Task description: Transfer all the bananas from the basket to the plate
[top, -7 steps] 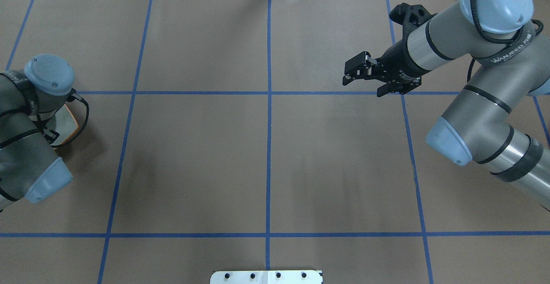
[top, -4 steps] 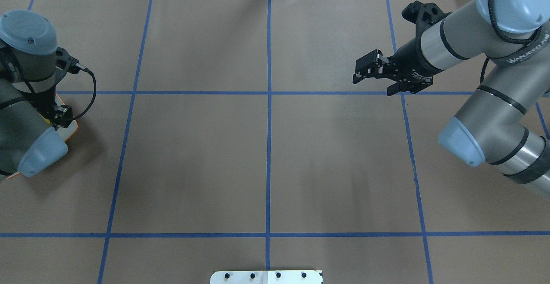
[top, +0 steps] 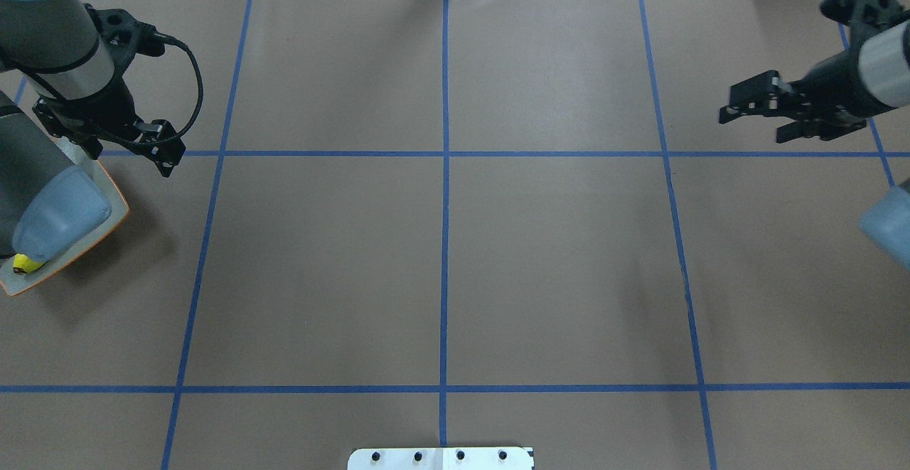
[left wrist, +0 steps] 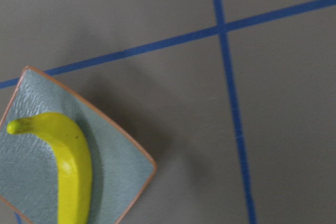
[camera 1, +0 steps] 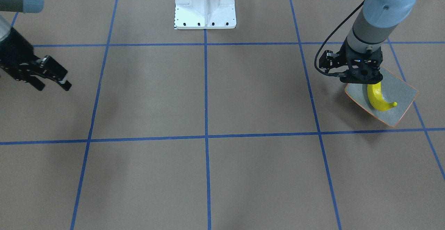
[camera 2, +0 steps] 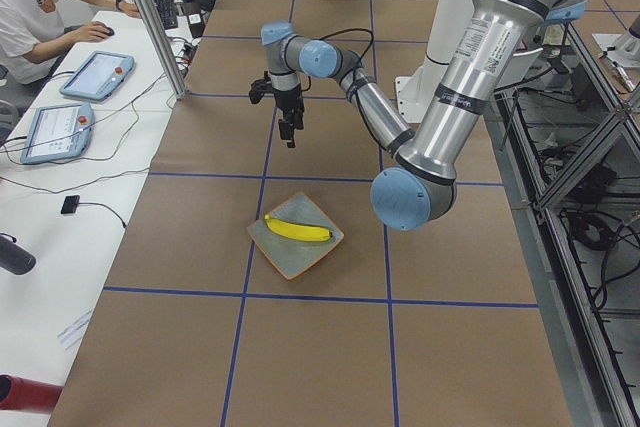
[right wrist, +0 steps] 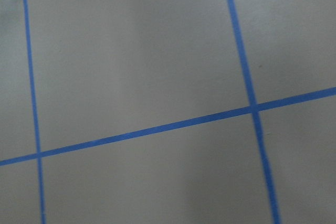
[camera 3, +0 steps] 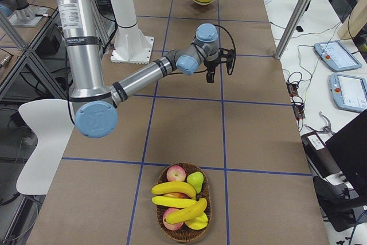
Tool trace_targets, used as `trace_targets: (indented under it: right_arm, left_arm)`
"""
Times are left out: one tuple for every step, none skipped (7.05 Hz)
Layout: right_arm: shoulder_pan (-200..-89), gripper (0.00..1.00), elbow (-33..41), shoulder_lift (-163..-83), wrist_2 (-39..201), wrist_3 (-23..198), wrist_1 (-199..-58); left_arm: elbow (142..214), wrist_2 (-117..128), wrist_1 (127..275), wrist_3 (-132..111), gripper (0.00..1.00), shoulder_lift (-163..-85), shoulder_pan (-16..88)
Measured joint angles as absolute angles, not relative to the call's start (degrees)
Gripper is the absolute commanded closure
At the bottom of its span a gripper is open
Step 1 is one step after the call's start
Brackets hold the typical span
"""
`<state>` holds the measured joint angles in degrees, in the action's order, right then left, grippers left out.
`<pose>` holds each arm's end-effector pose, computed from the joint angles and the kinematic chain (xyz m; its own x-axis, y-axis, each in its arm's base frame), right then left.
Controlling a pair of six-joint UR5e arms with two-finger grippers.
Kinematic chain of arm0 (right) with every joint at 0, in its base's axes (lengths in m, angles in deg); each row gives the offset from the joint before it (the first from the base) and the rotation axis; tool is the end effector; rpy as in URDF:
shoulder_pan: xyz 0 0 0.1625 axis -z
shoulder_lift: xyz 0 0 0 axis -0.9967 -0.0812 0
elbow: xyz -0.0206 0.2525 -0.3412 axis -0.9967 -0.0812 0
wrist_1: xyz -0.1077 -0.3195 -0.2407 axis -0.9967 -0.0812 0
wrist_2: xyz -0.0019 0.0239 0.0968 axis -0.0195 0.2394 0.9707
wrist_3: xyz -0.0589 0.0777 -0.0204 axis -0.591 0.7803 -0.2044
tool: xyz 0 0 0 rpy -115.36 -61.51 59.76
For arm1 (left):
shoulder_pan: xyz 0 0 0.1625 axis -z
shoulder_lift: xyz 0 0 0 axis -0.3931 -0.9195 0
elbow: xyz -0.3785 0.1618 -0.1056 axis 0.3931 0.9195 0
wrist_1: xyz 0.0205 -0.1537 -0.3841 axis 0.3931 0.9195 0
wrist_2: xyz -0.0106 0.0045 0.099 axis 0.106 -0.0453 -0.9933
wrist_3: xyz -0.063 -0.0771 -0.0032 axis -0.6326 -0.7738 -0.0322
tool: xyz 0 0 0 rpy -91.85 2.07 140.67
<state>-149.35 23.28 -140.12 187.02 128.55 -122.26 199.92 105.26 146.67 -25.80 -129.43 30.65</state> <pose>-0.1573 -0.4845 0.4040 0.5364 0.1373 0.8327 -0.2591 0.9658 0.0076 0.2688 -0.5049 0.3045 0.7861 0.1754 -0.5927 -0.1884 0.9813 0.0404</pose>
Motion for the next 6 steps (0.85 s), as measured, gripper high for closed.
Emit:
trace_targets:
  right_arm:
    - [-154.17,0.0,23.41,-145.75,187.93,118.22,-122.33]
    - [-158.83,0.01,23.06,-150.61,188.45,108.73,-122.4]
    - [-163.43,0.03,21.46,-154.32,188.68,99.53,-122.64]
    - [-168.08,0.04,18.13,-156.04,188.84,90.79,-122.93]
    - [-172.56,0.05,13.18,-155.91,189.59,83.0,-123.07]
    - [-176.86,0.05,6.75,-154.12,191.16,75.51,-123.16]
  left_arm:
    - [200.08,106.58,148.27,-27.3,0.0,-129.68,30.69]
    - [200.19,107.12,149.0,-28.28,0.0,-129.69,30.72]
    - [200.23,107.33,149.34,-29.05,0.0,-129.65,30.71]
    - [200.23,107.4,149.57,-29.78,0.0,-129.56,30.7]
    - [200.23,107.43,149.67,-30.15,0.0,-129.47,30.7]
    - [200.22,107.44,149.73,-30.37,0.0,-129.42,30.71]
